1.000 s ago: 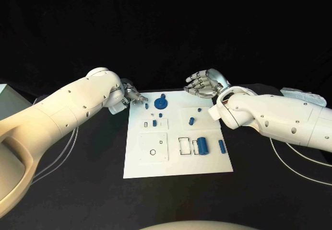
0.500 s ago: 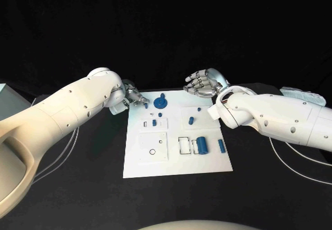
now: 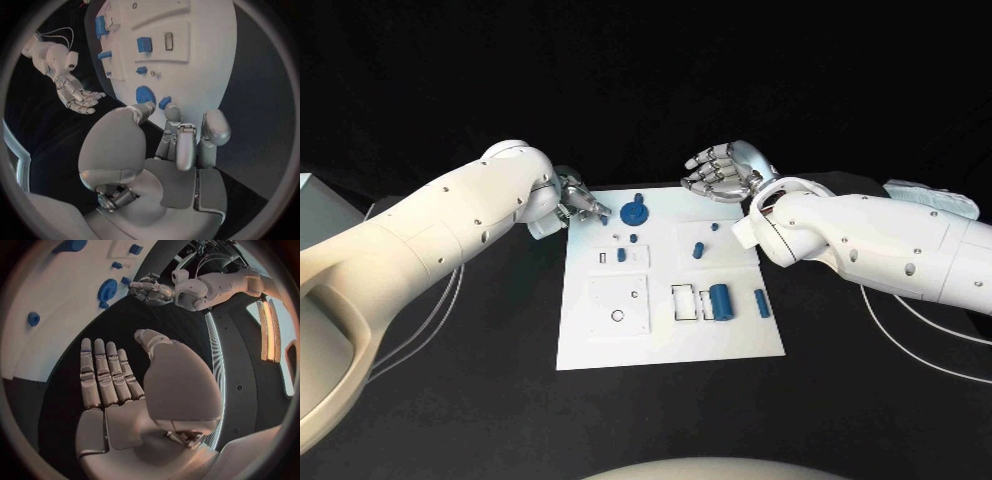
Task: Assemble the parts on the task board
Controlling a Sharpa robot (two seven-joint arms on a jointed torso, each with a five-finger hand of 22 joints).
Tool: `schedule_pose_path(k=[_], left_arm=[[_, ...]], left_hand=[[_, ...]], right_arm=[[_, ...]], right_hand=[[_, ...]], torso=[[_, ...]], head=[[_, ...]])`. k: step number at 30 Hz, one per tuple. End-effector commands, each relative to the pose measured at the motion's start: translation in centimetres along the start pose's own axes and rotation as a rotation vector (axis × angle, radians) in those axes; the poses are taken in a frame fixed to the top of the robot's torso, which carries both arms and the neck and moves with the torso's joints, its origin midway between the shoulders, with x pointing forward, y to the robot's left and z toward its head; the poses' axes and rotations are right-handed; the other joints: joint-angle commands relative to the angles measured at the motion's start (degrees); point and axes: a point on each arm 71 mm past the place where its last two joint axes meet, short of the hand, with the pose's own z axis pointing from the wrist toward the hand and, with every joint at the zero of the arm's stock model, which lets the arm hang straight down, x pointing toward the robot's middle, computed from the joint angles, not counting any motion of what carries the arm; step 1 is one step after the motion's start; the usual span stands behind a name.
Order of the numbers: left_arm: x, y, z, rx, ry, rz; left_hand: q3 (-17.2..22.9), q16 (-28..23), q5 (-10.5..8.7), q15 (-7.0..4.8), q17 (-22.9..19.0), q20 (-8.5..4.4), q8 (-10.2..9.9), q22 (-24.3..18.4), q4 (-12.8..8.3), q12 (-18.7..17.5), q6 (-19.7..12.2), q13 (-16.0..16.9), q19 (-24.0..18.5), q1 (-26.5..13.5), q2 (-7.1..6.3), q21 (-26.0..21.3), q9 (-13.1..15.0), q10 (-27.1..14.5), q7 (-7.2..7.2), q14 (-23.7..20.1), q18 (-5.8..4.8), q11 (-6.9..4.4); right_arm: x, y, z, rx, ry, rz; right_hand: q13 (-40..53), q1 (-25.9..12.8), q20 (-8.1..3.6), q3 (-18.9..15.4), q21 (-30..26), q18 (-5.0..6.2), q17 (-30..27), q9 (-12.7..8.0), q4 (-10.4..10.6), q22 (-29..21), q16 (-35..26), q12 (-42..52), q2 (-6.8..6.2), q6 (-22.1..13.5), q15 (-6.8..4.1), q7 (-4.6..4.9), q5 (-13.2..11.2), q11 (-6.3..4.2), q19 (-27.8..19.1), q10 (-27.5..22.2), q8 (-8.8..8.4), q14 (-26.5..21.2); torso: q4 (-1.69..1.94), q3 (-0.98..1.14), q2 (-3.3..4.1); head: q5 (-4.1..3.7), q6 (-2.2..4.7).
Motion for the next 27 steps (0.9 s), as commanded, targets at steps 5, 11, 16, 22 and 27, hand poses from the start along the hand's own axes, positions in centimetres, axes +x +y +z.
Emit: schedule_pose_path(k=[5,11,16,22,27], left_arm=[[0.33,-0.22,0.06,0.01,0.021,0.002],[0.26,-0.08,0.07,0.006,0.017,-0.001],[0.19,0.04,0.07,0.003,0.015,-0.002],[0.21,0.04,0.08,0.006,0.017,-0.006],[0.23,0.02,0.09,0.008,0.02,-0.01]], left_hand=[[1.1,0.3,0.02,-0.49,9.4,-0.08,0.9,0.2,-0.6,0.5,0.2,0.2,0.5,0.9,0.36,0.4,0.4,0.5,-0.56,3.9,0.26,-0.18],[1.5,0.4,0.01,-0.56,9.5,-0.14,1.2,0.4,-0.8,0.6,0.2,0.3,0.6,1.1,0.59,0.5,0.6,0.6,-0.62,3.9,0.22,-0.25],[1.5,0.4,0.01,-0.56,9.5,-0.14,1.2,0.4,-0.8,0.6,0.2,0.3,0.6,1.1,0.59,0.5,0.6,0.6,-0.62,3.9,0.22,-0.25],[1.5,0.3,-0.01,-0.57,9.5,-0.16,1.3,0.4,-0.8,0.6,0.2,0.3,0.6,1.1,0.58,0.5,0.7,0.6,-0.62,3.9,0.22,-0.25],[1.5,0.3,-0.02,-0.58,9.5,-0.17,1.3,0.4,-0.8,0.6,0.2,0.3,0.6,1.1,0.57,0.5,0.7,0.7,-0.62,3.9,0.21,-0.25]], right_arm=[[0.05,0.21,0.04,-0.018,0.002,-0.006],[0.08,0.23,0.04,-0.019,0.004,-0.005],[0.09,0.24,0.04,-0.018,0.004,-0.005],[0.13,0.27,0.05,-0.019,0.006,-0.004],[0.13,0.29,0.06,-0.019,0.007,-0.004]], right_hand=[[-0.1,0.1,0.06,-0.5,-0.2,0.74,-0.1,-0.1,0.0,0.0,-0.3,0.2,0.39,-0.4,0.02,3.63,0.3,-0.12,-0.4,-0.5,0.04,-0.4],[-0.1,0.1,0.06,-0.5,-0.2,0.74,-0.1,-0.1,0.0,0.0,-0.3,0.2,0.39,-0.4,0.02,3.63,0.3,-0.12,-0.4,-0.5,0.04,-0.4],[-0.1,0.1,0.06,-0.5,-0.2,0.74,-0.1,-0.1,0.0,0.0,-0.3,0.2,0.39,-0.4,0.02,3.63,0.3,-0.12,-0.4,-0.5,0.04,-0.4],[-0.1,0.1,0.06,-0.5,-0.2,0.74,-0.1,-0.1,0.0,0.0,-0.3,0.2,0.39,-0.4,0.02,3.63,0.3,-0.12,-0.4,-0.5,0.04,-0.4],[-0.1,0.1,0.06,-0.5,-0.2,0.74,-0.1,-0.1,0.0,0.0,-0.3,0.2,0.39,-0.4,0.02,3.63,0.3,-0.12,-0.4,-0.5,0.04,-0.4]], torso=[[-0.02,-0.01,0.06],[-0.03,0.0,0.12],[0.0,0.02,0.07],[-0.06,0.03,0.11],[-0.08,0.07,0.08]], head=[[-0.11,-0.18],[-0.19,-0.31],[-0.24,-0.5],[-0.34,-0.64],[-0.41,-0.79]])
